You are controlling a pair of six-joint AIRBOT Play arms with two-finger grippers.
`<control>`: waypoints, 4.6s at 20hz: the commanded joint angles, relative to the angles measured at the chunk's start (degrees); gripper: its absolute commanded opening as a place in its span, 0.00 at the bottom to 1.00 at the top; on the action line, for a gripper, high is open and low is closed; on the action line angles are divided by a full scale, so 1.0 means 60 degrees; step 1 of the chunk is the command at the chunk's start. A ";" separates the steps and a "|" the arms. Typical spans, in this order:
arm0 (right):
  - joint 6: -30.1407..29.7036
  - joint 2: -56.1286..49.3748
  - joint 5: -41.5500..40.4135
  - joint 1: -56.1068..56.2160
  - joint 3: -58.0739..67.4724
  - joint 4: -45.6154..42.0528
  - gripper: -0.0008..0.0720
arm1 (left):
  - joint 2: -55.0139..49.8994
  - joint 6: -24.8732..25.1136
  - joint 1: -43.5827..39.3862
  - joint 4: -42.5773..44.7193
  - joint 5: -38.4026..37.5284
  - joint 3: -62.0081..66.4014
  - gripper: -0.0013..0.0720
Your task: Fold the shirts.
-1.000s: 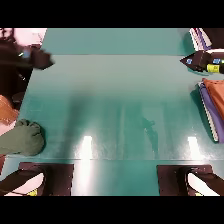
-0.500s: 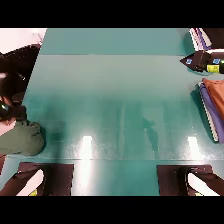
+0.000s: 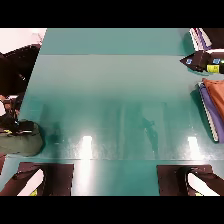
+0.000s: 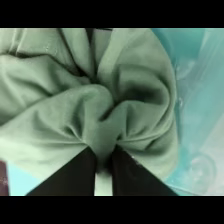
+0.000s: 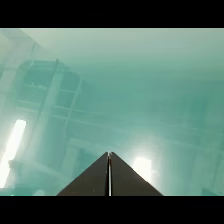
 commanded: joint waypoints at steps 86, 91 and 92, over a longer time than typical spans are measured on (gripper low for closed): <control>-0.0350 0.1406 0.0321 0.0590 0.1137 -0.0772 0.03 | 0.0776 0.1144 -0.3803 -0.4306 0.2328 0.7297 0.05; -0.0350 0.1464 0.1158 0.0131 0.3158 -0.0776 0.03 | 0.1388 0.1151 -0.3803 -0.4484 0.1978 0.8295 0.05; -0.0346 0.1300 0.1330 0.0040 0.3541 -0.0776 0.03 | 0.1388 0.1151 -0.3803 -0.4484 0.2058 0.8331 0.05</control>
